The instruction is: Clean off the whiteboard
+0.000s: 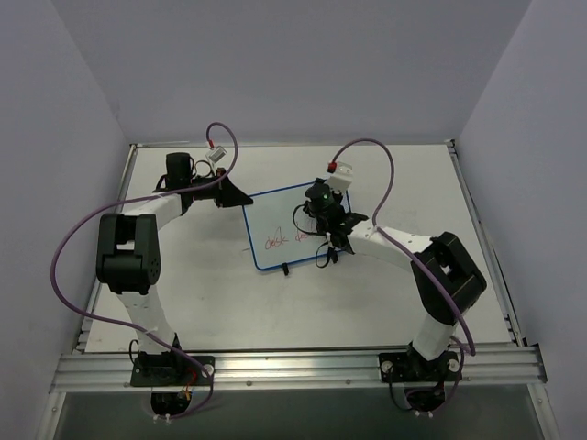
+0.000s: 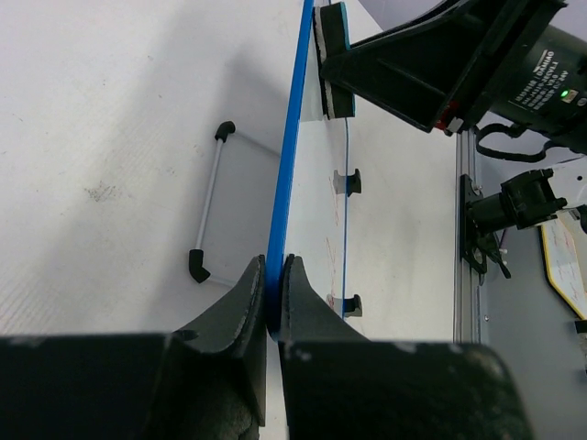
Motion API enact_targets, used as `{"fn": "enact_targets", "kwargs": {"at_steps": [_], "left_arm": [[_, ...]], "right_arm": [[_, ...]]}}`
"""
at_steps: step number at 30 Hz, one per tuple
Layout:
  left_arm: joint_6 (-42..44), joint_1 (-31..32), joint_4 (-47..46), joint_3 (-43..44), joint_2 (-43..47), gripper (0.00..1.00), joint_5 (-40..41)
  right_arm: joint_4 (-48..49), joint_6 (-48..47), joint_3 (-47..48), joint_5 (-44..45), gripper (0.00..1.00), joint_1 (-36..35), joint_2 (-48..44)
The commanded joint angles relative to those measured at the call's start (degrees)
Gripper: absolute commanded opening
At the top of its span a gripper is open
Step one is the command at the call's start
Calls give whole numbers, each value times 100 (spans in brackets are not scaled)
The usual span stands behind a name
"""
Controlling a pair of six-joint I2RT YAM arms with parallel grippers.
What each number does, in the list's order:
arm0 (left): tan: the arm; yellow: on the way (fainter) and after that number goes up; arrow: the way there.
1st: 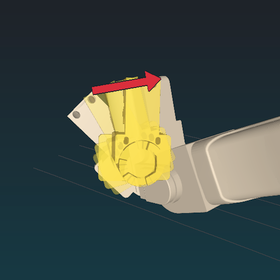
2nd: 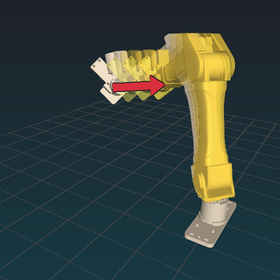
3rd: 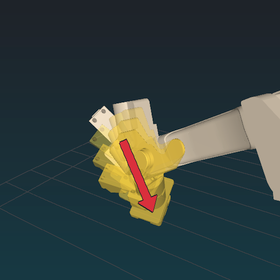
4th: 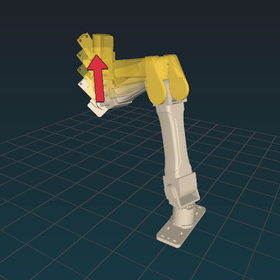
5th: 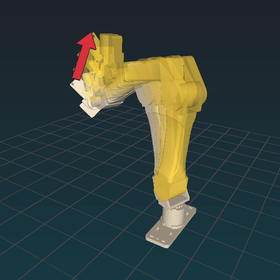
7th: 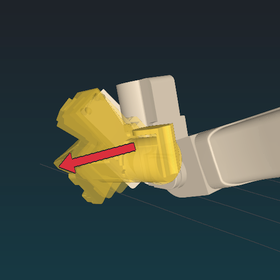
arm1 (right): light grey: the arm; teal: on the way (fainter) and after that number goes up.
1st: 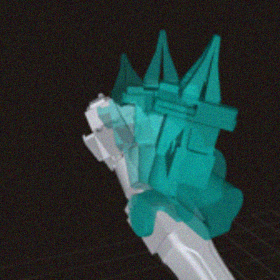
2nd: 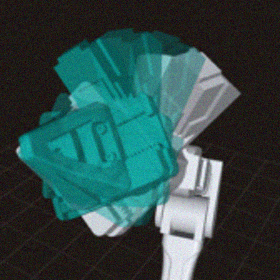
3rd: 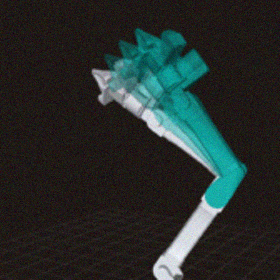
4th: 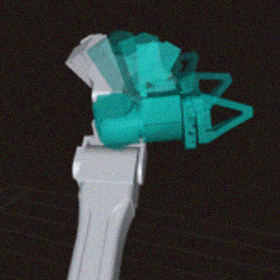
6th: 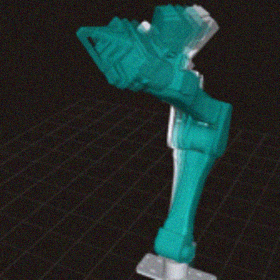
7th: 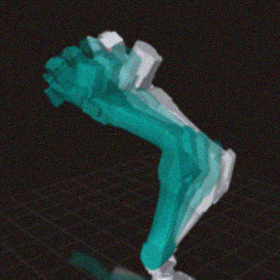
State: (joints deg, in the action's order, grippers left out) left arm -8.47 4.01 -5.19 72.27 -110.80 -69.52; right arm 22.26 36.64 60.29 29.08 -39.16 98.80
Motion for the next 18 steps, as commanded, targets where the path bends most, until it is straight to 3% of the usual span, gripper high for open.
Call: {"fn": "enact_targets", "kwargs": {"at_steps": [1,7,18], "left_arm": [[829,214,44,112,68,2,351],[996,223,132,138,50,2,351],[1146,223,334,165,6,2,377]], "right_arm": [[-450,-271,665,-280,0,-241,262],[-776,-535,1116,-140,0,-40,429],[-592,-88,-744,45,0,734,140]]}}
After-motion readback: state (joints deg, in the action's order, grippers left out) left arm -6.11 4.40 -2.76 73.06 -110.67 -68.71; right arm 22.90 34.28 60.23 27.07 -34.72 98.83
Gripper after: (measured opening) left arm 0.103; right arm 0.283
